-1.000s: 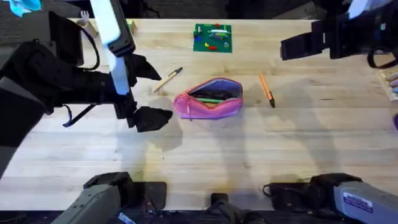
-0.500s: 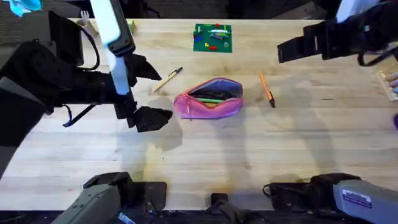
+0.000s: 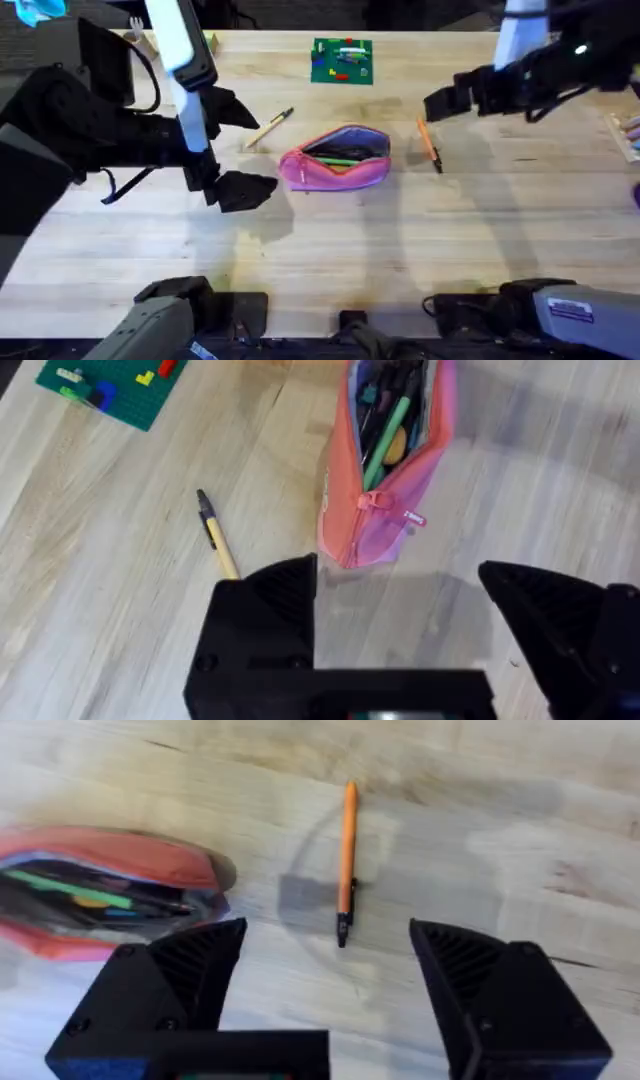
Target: Unzip the bag, pick up the pens from the table one at a time and place them inside, then zip the bag closed.
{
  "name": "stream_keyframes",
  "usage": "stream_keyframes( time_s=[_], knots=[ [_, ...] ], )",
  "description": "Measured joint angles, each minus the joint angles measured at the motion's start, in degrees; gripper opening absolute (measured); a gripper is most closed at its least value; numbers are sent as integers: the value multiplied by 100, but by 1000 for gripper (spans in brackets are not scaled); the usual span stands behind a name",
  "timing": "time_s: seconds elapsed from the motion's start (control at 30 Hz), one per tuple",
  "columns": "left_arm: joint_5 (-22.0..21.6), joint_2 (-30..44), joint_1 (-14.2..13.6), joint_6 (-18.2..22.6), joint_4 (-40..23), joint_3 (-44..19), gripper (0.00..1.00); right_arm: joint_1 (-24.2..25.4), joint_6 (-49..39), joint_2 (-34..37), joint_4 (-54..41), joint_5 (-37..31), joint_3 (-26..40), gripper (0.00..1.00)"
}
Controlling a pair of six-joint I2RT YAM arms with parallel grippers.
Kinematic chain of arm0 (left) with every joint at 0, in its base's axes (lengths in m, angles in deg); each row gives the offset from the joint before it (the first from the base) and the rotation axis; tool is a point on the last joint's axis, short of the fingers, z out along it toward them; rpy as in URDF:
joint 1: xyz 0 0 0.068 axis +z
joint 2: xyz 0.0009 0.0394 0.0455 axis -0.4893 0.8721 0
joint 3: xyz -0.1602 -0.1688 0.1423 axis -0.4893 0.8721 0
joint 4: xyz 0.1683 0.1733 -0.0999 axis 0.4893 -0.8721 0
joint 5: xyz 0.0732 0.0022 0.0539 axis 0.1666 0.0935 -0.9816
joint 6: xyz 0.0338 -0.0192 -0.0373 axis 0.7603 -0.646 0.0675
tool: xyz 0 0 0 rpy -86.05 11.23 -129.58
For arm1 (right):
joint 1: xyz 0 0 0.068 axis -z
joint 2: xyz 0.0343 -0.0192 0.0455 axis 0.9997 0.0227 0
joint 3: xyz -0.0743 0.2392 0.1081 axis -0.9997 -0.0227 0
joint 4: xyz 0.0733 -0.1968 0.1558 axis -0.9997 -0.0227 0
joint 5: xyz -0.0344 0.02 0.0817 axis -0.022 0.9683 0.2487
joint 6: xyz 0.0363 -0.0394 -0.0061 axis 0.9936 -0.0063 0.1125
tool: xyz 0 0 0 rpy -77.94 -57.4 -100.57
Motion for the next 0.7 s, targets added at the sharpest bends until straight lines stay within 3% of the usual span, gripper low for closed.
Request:
stream_keyframes(
  time_s=[0.17,0.7],
  knots=[
    [-2,1,0,0,0,0,993,0,22,233,290,-10,-324,997],
    [0,-1,0,0,0,-1,993,0,377,1274,1075,-243,-346,997]
  ],
)
